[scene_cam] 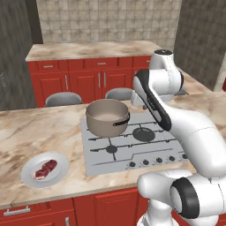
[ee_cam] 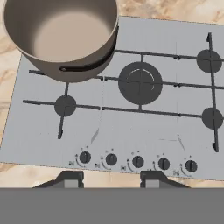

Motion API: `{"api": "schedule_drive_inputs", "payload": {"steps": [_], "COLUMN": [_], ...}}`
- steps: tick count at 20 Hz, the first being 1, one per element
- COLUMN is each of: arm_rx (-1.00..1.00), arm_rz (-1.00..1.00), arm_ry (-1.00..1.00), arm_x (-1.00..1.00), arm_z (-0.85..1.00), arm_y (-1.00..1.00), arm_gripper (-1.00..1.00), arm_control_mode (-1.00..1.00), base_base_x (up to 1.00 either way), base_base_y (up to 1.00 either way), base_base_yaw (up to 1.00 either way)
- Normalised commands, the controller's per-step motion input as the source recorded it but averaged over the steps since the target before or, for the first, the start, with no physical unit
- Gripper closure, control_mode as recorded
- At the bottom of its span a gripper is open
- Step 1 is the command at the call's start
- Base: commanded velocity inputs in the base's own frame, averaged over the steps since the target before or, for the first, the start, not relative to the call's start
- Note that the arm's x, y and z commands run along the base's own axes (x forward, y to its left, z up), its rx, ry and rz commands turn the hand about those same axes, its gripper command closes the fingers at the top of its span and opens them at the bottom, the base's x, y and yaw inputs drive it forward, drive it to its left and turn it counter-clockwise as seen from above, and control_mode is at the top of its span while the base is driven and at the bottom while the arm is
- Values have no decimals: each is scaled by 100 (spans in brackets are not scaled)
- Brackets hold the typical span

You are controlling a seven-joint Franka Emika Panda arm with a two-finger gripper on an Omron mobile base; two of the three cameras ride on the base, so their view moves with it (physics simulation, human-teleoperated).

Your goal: Retrieve the frozen meat and place it in the pot on a burner. Then turn the burner on.

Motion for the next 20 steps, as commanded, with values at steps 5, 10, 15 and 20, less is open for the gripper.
{"api": "schedule_drive_inputs", "payload": {"steps": [5, 10, 15, 20], "arm_rx": [0, 2, 11, 17], "arm_rz": [0, -28, -54, -57], "arm_ry": [1, 0, 2, 2], "arm_x": [-3, 10, 7, -19], "arm_z": [-2, -31, -36, -36], "arm_y": [4, 76, 75, 61], "arm_gripper": [-100, -100, -100, -100], "arm_control_mode": [-100, -100, -100, -100], "base_base_x": [0, 0, 0, 0], "base_base_y": [0, 0, 0, 0], "base_base_yaw": [0, 0, 0, 0]}}
